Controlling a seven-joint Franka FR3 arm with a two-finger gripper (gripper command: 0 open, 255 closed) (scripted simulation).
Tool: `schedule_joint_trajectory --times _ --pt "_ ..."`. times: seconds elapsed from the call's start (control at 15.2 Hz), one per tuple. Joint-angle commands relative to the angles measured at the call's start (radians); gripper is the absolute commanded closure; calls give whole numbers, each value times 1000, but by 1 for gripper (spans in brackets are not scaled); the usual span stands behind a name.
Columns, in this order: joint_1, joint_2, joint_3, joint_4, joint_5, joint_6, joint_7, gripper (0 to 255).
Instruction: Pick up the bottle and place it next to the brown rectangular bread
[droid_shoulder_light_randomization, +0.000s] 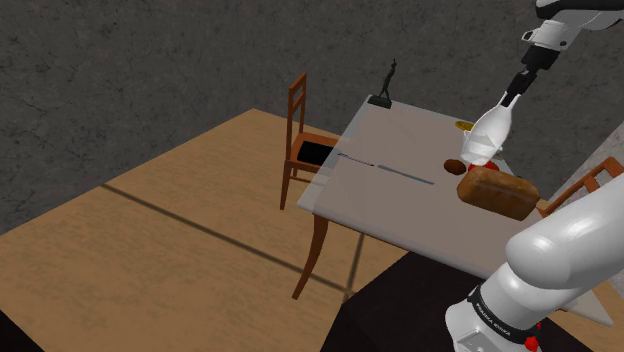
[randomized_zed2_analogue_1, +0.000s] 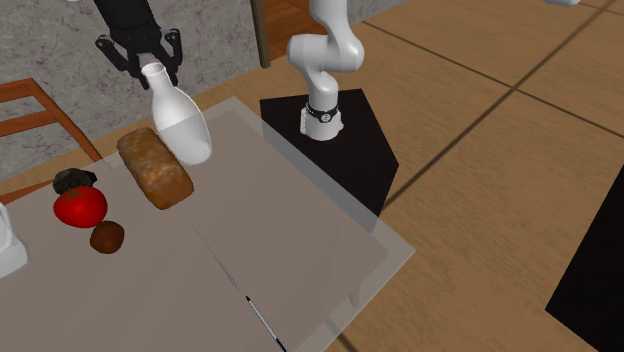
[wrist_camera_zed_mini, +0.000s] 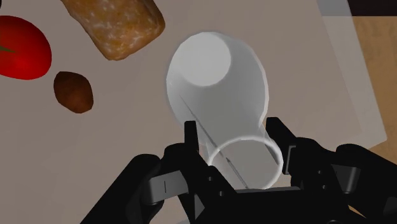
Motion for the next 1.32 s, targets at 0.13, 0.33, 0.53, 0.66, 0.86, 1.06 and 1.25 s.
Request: schedule_joint_trajectory --times 0.13,0.33,0.53,0.66,0.86,1.06,1.25 --pt "-1 -15 2 -70 -8 58 5 255" --pt "-2 -23 2 -118 -12 99 7 255" --pt "-4 -29 2 -163 -15 139 8 255" --pt "-5 -31 1 -193 -17 166 9 255" --pt "-6 -33 -1 -234 -18 207 9 255" --pt "-7 -32 -3 -274 -19 247 8 255" --pt "-9 -29 -6 -312 -19 287 6 255"
